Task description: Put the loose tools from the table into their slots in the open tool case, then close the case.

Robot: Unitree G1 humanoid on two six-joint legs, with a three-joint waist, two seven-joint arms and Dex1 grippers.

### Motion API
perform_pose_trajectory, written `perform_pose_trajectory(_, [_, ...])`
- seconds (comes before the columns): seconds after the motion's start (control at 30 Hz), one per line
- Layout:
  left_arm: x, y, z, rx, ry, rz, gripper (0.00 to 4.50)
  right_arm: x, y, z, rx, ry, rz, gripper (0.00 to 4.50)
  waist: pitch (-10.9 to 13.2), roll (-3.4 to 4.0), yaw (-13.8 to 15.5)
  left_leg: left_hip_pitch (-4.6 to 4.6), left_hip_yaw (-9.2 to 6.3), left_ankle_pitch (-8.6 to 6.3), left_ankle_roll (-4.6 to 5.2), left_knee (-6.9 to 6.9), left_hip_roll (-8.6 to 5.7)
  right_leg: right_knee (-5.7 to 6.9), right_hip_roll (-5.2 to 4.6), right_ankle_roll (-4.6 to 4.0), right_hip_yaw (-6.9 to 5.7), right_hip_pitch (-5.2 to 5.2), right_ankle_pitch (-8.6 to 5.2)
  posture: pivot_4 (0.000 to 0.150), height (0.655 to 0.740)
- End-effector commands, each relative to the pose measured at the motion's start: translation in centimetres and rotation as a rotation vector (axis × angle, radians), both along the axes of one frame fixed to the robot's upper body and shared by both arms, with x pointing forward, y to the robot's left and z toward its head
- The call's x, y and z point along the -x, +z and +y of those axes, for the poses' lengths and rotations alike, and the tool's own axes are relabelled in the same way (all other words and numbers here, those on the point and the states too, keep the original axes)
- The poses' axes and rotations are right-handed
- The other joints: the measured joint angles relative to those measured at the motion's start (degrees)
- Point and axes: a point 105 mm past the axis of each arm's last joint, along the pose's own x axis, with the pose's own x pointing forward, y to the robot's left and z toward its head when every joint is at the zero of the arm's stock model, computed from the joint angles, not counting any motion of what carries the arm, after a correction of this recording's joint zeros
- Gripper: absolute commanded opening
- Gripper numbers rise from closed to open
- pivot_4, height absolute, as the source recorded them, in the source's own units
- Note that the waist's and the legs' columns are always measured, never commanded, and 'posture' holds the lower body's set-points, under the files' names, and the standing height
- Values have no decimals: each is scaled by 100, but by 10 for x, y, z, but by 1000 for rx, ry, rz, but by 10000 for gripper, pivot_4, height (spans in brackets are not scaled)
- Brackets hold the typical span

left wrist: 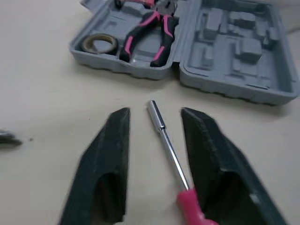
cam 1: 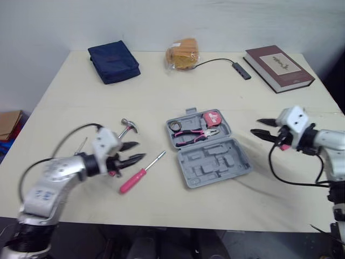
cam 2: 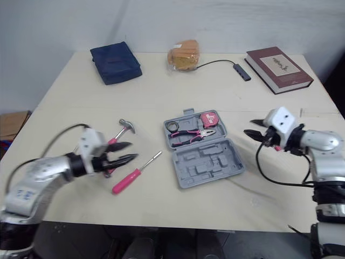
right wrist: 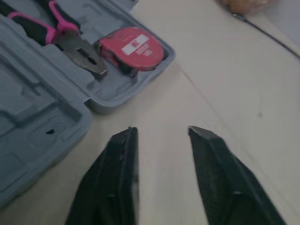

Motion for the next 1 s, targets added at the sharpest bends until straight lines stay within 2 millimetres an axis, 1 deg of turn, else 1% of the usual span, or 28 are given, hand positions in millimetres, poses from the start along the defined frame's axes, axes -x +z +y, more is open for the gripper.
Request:
perform_pose_trajectory(0.03, [-10, -5, -16, -35, -1, 12, 774, -7, 4, 3, 48, 15, -37, 0, 0, 0, -2, 2, 6, 0, 0, 1, 2, 0, 5, 0, 0, 0, 0, 1500, 7400])
perform_pose_trajectory(0.1, [-15, -10, -25, -72, -9, 13, 774, -10, -1, 5, 70, 28, -33, 0, 1, -1, -9, 5, 18, 0, 1, 6, 6, -1, 14, 6, -1, 1, 3, 1500, 7400])
perform_pose_trajectory(0.17, [-19, -15, -33, -66, 0, 38, 774, -14, -5, 9, 87, 31, -37, 0, 1, -1, -9, 7, 30, -1, 2, 16, 10, 0, 27, 13, 4, 1, 7, 1500, 7400])
perform_pose_trajectory(0.3, [-20, -22, -57, -80, -56, 71, 774, -20, -13, 24, 66, 62, -32, 0, 1, -2, -5, 5, 32, -4, 3, 30, 19, 0, 30, 13, 12, 1, 7, 1500, 7400])
perform_pose_trajectory(0.33, [-21, -23, -59, -88, -60, 72, 774, -20, -14, 26, 64, 68, -31, 0, 1, -2, -5, 5, 33, -5, 2, 31, 20, 1, 31, 13, 13, 1, 7, 1500, 7400])
perform_pose_trajectory(0.43, [-33, -22, -63, -90, -29, 59, 774, -22, -14, 38, 46, 99, -44, 0, 1, -2, 3, 4, 32, -8, -2, 40, 23, 1, 35, 13, 13, 2, 7, 1500, 7400])
perform_pose_trajectory(0.53, [-34, -22, -71, -85, -57, 68, 774, -21, -12, 48, 29, 126, -46, 0, 1, -1, -5, 3, 33, -11, -3, 47, 24, 1, 36, 13, 12, 2, 7, 1500, 7400])
perform_pose_trajectory(0.73, [-43, -26, -77, -102, -52, 63, 774, -13, -13, 59, 23, 184, -34, 0, 1, -1, -2, 3, 36, -15, -7, 54, 32, 3, 42, 13, 13, 2, 7, 1500, 7400])
perform_pose_trajectory(0.83, [-45, -29, -83, -107, -72, 61, 774, -3, -14, 65, 6, 224, -18, 0, 1, -1, 6, 3, 36, -16, -7, 55, 33, 3, 43, 13, 12, 2, 7, 1500, 7400])
perform_pose_trajectory(0.93, [-44, -29, -85, -104, -101, 58, 774, 7, -20, 66, 24, 252, 16, 0, 0, -1, 15, 4, 35, -17, -6, 58, 33, 3, 42, 13, 13, 3, 7, 1500, 7400])
perform_pose_trajectory(1.0, [-43, -30, -83, -113, -118, 53, 774, 12, -23, 64, 15, 244, 32, 0, 0, -2, 18, 4, 35, -18, -6, 59, 33, 3, 42, 13, 13, 5, 7, 1500, 7400])
